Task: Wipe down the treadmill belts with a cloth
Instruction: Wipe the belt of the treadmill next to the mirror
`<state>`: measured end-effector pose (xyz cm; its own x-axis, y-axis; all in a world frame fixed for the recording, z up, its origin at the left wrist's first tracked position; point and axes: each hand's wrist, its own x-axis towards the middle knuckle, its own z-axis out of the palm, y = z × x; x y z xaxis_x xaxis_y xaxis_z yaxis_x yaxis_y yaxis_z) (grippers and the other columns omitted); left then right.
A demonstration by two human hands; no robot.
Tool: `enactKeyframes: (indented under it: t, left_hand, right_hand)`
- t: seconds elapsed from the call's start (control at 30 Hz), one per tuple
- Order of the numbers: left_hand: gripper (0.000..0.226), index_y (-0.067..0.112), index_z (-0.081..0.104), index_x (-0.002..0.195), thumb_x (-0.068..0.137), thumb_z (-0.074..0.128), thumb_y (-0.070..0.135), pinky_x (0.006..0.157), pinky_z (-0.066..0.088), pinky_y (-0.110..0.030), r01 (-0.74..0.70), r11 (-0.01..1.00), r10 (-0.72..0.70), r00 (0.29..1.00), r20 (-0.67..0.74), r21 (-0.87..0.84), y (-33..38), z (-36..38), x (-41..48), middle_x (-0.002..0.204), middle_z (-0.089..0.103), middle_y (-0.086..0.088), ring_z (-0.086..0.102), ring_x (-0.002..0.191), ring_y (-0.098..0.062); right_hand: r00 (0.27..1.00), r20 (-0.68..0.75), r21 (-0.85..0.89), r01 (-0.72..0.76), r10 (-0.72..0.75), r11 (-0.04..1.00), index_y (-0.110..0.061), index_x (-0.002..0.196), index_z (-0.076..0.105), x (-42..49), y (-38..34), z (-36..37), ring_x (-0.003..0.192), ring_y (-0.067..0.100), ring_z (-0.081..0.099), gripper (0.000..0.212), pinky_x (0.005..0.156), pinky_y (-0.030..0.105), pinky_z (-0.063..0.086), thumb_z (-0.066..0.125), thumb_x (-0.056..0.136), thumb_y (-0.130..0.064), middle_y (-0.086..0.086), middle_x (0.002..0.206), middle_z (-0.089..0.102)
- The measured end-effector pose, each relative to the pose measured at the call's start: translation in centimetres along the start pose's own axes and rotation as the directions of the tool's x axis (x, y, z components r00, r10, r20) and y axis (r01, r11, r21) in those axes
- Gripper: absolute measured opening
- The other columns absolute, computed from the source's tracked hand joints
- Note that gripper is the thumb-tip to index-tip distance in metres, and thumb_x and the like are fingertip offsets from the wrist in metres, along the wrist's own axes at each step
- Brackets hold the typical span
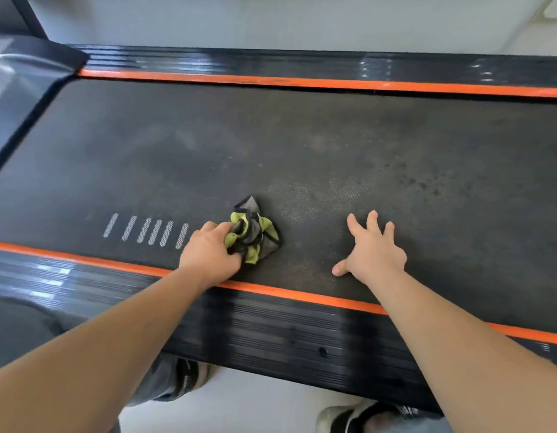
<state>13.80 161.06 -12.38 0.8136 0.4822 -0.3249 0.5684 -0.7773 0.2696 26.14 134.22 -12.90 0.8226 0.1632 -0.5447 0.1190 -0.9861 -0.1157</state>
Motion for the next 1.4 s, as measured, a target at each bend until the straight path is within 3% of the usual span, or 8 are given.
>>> enactKeyframes:
  t: [0.23, 0.5, 0.7, 0.83, 0.97, 1.1, 1.3, 1.4]
  left_hand:
    - [0.062, 0.022, 0.054, 0.139, 0.087, 0.069, 0.053, 0.098, 0.049, -0.044, 0.064, 0.998, -0.064, 0.997, -0.047, -0.013, 6.9, 3.6, -2.6, 0.125, 0.056, -0.011, 0.056, 0.119, -0.036]
    - [0.056, 0.03, 0.057, 0.135, 0.083, 0.071, 0.045, 0.096, 0.052, -0.045, -0.572, 0.815, 0.545, 0.811, 0.213, 0.089, 14.3, 5.2, -6.3, 0.12, 0.057, 0.0, 0.055, 0.12, -0.027]
    - [0.062, 0.028, 0.055, 0.142, 0.082, 0.07, 0.032, 0.099, 0.052, -0.044, -0.238, 0.927, 0.235, 0.971, 0.048, 0.291, 4.3, 0.8, -1.2, 0.124, 0.059, -0.006, 0.055, 0.124, -0.033]
    - [0.052, 0.02, 0.057, 0.136, 0.085, 0.066, 0.029, 0.094, 0.049, -0.042, -0.009, 0.993, 0.012, 1.0, -0.027, 0.119, 4.0, 2.7, -2.2, 0.121, 0.064, -0.012, 0.058, 0.117, -0.037]
    - [0.056, 0.028, 0.054, 0.141, 0.088, 0.067, 0.037, 0.095, 0.05, -0.038, -0.106, 0.994, 0.106, 0.994, 0.032, 0.019, 9.4, 4.6, -4.0, 0.122, 0.068, -0.011, 0.06, 0.118, -0.037]
    - [0.056, 0.034, 0.056, 0.139, 0.085, 0.071, 0.039, 0.097, 0.052, -0.04, -0.495, 0.869, 0.48, 0.846, 0.23, 0.008, 14.8, 6.1, -7.4, 0.128, 0.066, -0.001, 0.06, 0.121, -0.03]
    - [0.048, 0.034, 0.063, 0.126, 0.08, 0.07, 0.046, 0.097, 0.052, -0.039, -0.478, 0.836, 0.513, 0.855, 0.077, -0.271, 11.6, 5.1, -9.4, 0.114, 0.066, 0.009, 0.062, 0.11, -0.02]
    - [0.047, 0.035, 0.065, 0.117, 0.073, 0.063, 0.053, 0.088, 0.047, -0.034, -0.754, 0.648, 0.758, 0.624, 0.189, -0.107, 10.3, 6.5, -13.2, 0.107, 0.056, 0.006, 0.053, 0.098, -0.021]
  right_hand:
    - [0.986, -0.112, 0.173, 0.138, -0.12, 0.975, -0.041, 0.161, 0.021, -2.7, 4.2, 0.9, 0.159, 0.018, 0.001, 0.1, 0.114, 0.054, 0.039, 0.082, 0.083, -0.045, -0.005, 0.172, -0.003]
    - [0.988, -0.128, 0.124, 0.106, -0.09, 0.987, -0.038, 0.16, 0.028, -4.4, 8.7, 2.0, 0.158, 0.023, 0.007, 0.087, 0.115, 0.053, 0.039, 0.074, 0.086, -0.031, -0.001, 0.171, 0.009]
    - [0.991, -0.066, 0.095, 0.125, -0.119, 0.988, -0.039, 0.16, 0.026, -4.0, 8.8, 1.8, 0.158, 0.026, -0.001, 0.097, 0.12, 0.057, 0.03, 0.079, 0.081, -0.056, -0.001, 0.172, 0.006]
    - [0.991, 0.029, 0.012, 0.132, -0.132, 0.991, -0.041, 0.161, 0.021, -3.1, 8.8, 2.0, 0.158, 0.032, -0.007, 0.093, 0.122, 0.06, 0.026, 0.073, 0.086, -0.059, 0.002, 0.172, -0.003]
    - [0.989, 0.049, -0.044, 0.14, -0.138, 0.989, -0.039, 0.162, 0.017, -2.9, 8.7, 2.2, 0.157, 0.036, -0.009, 0.092, 0.123, 0.06, 0.023, 0.069, 0.089, -0.061, 0.005, 0.172, -0.007]
    - [0.985, -0.006, -0.026, 0.17, -0.17, 0.985, -0.039, 0.156, 0.031, -3.1, 9.0, 2.6, 0.155, 0.036, -0.002, 0.073, 0.12, 0.059, 0.027, 0.063, 0.092, -0.055, 0.004, 0.169, -0.002]
    - [0.989, -0.043, 0.0, 0.139, -0.139, 0.99, -0.043, 0.159, 0.026, -4.0, 8.9, 1.9, 0.156, 0.029, 0.004, 0.084, 0.116, 0.056, 0.035, 0.07, 0.089, -0.057, 0.001, 0.169, 0.007]
    - [0.989, -0.028, -0.032, 0.143, -0.144, 0.989, -0.041, 0.16, 0.025, -4.5, 8.7, 1.7, 0.157, 0.029, 0.003, 0.076, 0.116, 0.057, 0.036, 0.065, 0.096, -0.045, 0.004, 0.17, 0.006]
